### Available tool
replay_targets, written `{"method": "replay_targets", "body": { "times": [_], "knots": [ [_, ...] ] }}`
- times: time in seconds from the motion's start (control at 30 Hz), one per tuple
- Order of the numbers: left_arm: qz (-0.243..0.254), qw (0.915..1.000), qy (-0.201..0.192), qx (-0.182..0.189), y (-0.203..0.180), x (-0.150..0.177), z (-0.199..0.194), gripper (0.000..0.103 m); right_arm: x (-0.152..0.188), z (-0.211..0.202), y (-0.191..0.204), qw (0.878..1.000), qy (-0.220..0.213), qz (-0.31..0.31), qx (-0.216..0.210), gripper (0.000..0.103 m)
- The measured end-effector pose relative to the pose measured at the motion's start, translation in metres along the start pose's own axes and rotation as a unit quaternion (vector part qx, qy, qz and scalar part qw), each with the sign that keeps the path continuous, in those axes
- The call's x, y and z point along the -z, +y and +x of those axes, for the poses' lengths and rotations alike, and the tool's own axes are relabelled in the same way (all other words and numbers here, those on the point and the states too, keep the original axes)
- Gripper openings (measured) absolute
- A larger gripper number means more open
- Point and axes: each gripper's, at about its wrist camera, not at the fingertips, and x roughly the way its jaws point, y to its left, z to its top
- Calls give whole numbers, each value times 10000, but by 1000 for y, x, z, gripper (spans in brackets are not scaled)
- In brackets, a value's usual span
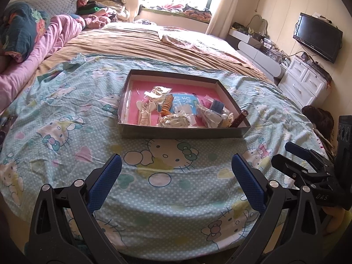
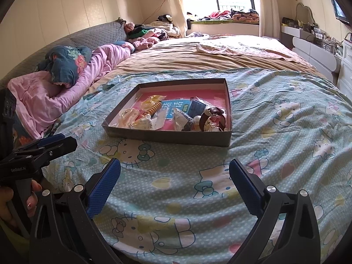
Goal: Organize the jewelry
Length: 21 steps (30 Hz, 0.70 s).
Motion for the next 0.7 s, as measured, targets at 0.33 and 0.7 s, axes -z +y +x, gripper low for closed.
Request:
{"method": "replay_targets", "body": {
  "times": [0.33, 0.7],
  "knots": [
    [-3, 10000, 2, -74, 0, 3, -4, 93, 1, -2, 1, 10000, -7, 3, -1, 98],
    [29, 9999, 40, -146, 0, 3, -7, 93, 1, -4, 2, 10000, -9, -5, 3, 98]
  ]
}}
